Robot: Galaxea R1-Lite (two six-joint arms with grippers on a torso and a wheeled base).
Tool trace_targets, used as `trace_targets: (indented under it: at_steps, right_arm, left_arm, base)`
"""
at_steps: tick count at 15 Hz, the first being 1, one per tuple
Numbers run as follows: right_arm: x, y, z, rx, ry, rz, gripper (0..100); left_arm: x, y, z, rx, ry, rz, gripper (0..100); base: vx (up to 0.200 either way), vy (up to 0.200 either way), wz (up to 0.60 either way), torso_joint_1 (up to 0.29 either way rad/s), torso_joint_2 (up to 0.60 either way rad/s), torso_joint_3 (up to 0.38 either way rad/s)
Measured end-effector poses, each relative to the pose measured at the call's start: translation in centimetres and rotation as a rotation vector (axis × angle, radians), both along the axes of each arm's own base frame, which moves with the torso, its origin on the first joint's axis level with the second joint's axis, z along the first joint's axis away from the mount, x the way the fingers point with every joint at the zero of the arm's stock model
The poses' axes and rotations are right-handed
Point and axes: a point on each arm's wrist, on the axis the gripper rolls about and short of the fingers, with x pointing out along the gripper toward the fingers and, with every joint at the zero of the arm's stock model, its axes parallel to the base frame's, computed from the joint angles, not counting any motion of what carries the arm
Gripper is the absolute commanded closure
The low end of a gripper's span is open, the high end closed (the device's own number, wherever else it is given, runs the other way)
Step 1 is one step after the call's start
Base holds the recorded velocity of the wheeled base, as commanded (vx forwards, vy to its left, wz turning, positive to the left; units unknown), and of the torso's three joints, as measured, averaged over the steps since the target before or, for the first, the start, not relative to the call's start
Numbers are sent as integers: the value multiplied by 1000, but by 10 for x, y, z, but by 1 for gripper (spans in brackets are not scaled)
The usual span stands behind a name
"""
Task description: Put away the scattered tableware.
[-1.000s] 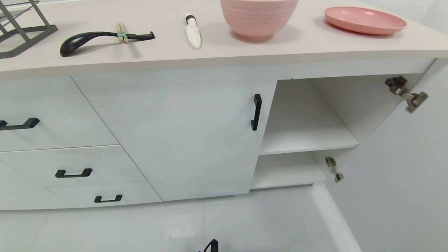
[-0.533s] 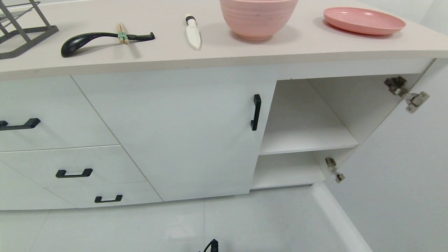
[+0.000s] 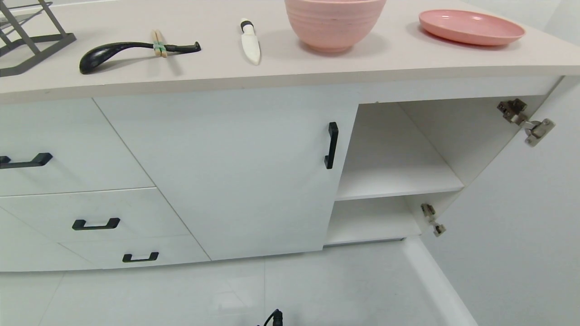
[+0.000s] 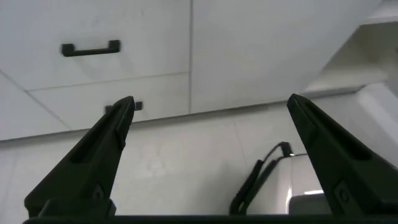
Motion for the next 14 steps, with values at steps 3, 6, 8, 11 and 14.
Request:
trace_targets:
  at_steps: [3,6,8,11,14]
  right_arm:
    - [0,0,0,59,16,-14,0]
    - [0,-1,0,131,33,-54,0]
    - [1,-3,-1,135,42,-136,0]
    - [1,-5,-5,131,69,-208,0]
    - [1,-5,-5,144,72,-208,0]
  left_arm:
    - [-3,-1,-1,28,-35,80,0]
    - [-6,-2,-2,42,-80,102,0]
    - [-7,-2,-2,29,-88,109,0]
    - [-7,-2,-2,10,-88,111,0]
    - [-7,-2,-2,3,-88,118,0]
  base:
    - [0,0,0,0,0,0]
    - [0,0,0,0,0,0]
    - [0,0,0,0,0,0]
    - [0,0,0,0,0,0]
    - [-67,0,0,-1,2,1]
